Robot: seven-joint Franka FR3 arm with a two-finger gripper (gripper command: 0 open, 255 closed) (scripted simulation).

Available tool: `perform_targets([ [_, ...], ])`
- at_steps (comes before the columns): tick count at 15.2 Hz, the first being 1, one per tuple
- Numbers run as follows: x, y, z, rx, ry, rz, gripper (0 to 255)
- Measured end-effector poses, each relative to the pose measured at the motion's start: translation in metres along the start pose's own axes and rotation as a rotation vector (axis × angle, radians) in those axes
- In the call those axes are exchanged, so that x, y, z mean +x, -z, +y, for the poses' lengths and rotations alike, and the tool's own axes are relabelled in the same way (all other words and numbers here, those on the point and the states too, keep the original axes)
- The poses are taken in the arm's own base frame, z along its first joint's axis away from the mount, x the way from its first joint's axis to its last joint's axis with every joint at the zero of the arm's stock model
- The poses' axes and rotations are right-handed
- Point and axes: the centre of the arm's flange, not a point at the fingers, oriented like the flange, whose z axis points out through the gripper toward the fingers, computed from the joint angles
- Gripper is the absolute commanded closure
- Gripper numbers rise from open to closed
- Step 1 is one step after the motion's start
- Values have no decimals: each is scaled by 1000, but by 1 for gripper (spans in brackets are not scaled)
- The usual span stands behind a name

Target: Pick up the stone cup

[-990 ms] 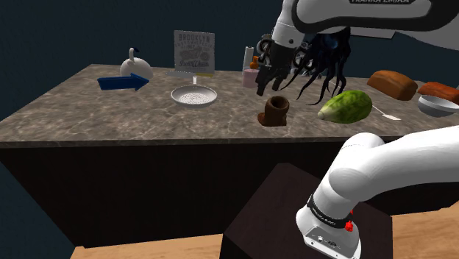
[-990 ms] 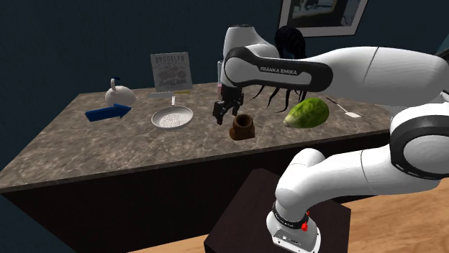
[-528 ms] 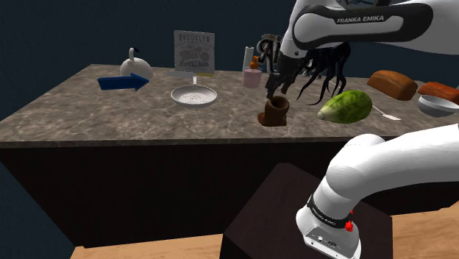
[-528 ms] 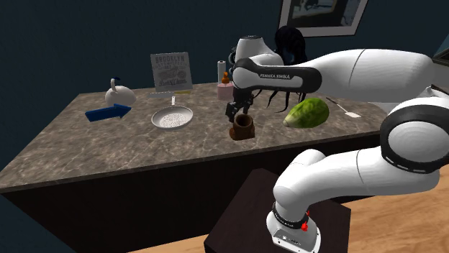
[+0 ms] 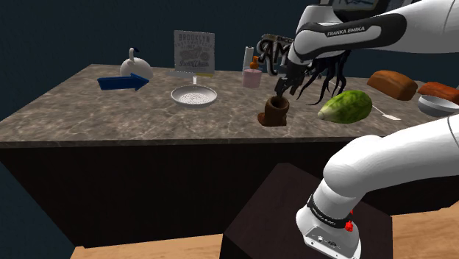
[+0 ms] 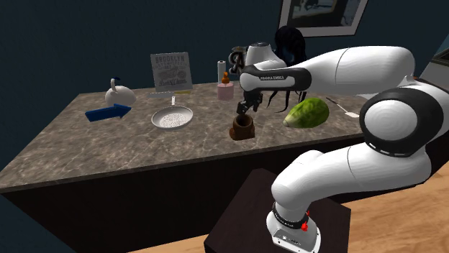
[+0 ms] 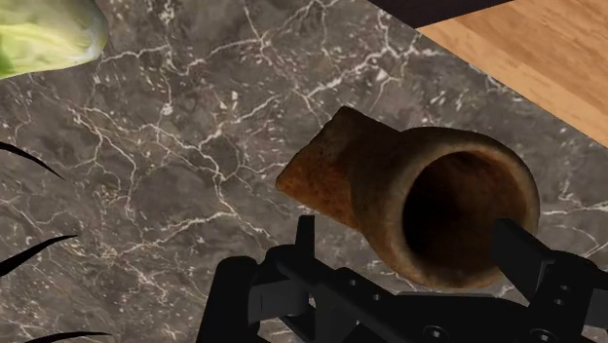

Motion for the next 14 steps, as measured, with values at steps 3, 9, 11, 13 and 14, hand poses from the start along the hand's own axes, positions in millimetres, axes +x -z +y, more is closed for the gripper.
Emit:
perform_targets([
  [3, -1, -13, 4, -5, -3, 0, 0],
  [9, -4, -40, 3, -5, -4, 0, 255],
  [11, -5, -41, 3, -6, -4, 1, 255],
  [13, -5, -41, 3, -6, -4, 2, 255],
  [14, -5, -41, 3, -6, -4, 2, 255],
])
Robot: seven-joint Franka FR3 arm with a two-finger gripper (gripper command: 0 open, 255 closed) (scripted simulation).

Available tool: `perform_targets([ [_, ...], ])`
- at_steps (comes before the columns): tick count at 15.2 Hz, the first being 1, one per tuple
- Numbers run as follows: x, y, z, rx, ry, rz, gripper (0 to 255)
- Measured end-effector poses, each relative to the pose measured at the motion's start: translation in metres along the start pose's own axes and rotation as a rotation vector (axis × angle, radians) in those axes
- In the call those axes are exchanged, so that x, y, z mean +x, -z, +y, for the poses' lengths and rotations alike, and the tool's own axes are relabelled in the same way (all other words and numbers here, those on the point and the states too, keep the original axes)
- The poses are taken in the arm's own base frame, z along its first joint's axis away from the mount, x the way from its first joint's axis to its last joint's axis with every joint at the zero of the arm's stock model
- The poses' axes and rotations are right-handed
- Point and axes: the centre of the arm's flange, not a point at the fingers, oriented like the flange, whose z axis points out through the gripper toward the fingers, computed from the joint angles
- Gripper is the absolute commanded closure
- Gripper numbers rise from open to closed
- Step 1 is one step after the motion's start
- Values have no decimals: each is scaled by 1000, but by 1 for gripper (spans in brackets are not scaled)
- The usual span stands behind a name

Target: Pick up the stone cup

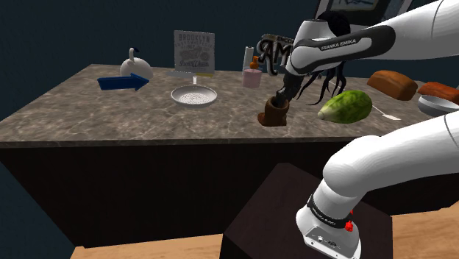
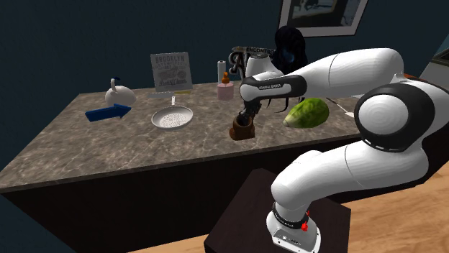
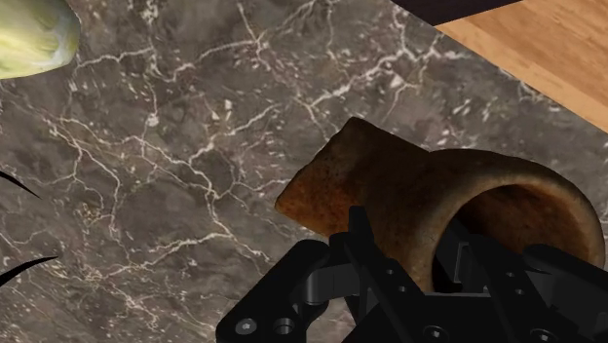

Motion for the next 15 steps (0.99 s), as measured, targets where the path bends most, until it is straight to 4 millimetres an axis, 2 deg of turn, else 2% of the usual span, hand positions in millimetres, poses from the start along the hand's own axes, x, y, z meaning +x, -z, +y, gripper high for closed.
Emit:
perform_targets([
  [6, 0, 2, 0, 0, 0, -1, 255],
  [15, 5, 46, 4, 0, 0, -2, 255],
])
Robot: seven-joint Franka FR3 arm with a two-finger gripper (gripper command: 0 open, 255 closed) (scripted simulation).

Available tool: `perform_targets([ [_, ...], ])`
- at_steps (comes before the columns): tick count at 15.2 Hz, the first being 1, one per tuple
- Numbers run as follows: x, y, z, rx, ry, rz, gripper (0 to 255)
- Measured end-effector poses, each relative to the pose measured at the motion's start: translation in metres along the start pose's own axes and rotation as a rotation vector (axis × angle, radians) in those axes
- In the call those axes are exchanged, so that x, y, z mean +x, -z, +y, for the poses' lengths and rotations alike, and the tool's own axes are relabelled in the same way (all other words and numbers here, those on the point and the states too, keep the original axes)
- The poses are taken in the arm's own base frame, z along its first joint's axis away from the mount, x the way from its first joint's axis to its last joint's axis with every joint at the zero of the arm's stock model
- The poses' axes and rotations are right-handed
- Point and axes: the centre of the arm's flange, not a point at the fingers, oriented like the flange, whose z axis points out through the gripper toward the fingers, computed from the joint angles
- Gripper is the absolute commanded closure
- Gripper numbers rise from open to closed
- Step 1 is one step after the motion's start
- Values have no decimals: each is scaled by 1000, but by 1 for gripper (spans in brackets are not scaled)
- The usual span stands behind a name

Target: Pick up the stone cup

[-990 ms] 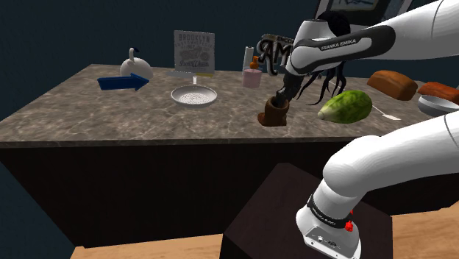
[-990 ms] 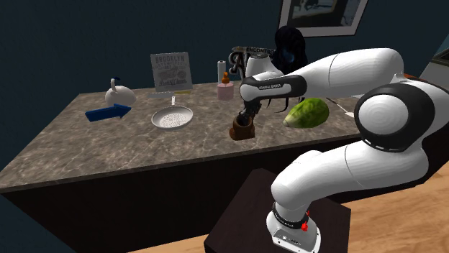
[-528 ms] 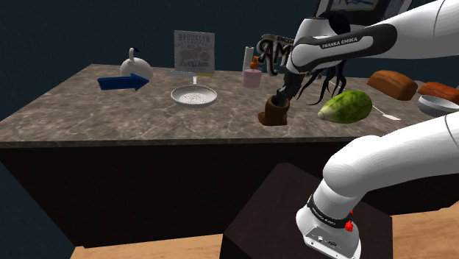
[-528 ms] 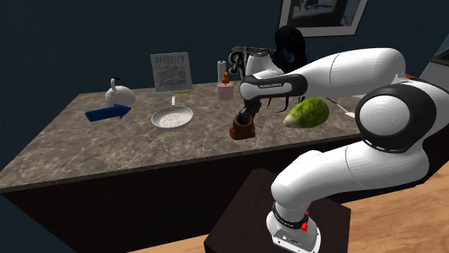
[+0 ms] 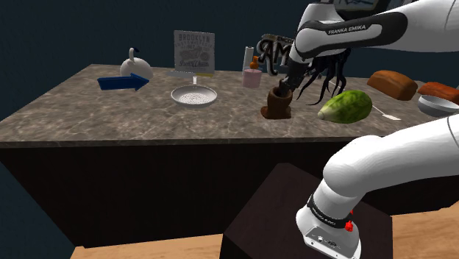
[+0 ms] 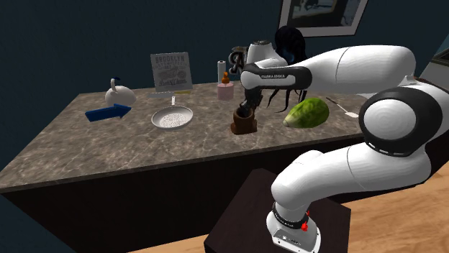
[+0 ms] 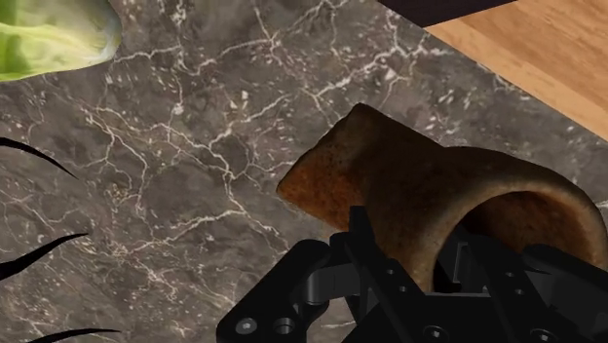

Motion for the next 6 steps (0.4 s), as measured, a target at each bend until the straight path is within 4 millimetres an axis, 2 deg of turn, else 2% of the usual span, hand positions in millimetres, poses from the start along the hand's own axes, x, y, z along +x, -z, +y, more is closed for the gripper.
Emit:
perform_targets([
  [6, 4, 29, 2, 0, 0, 0, 255],
])
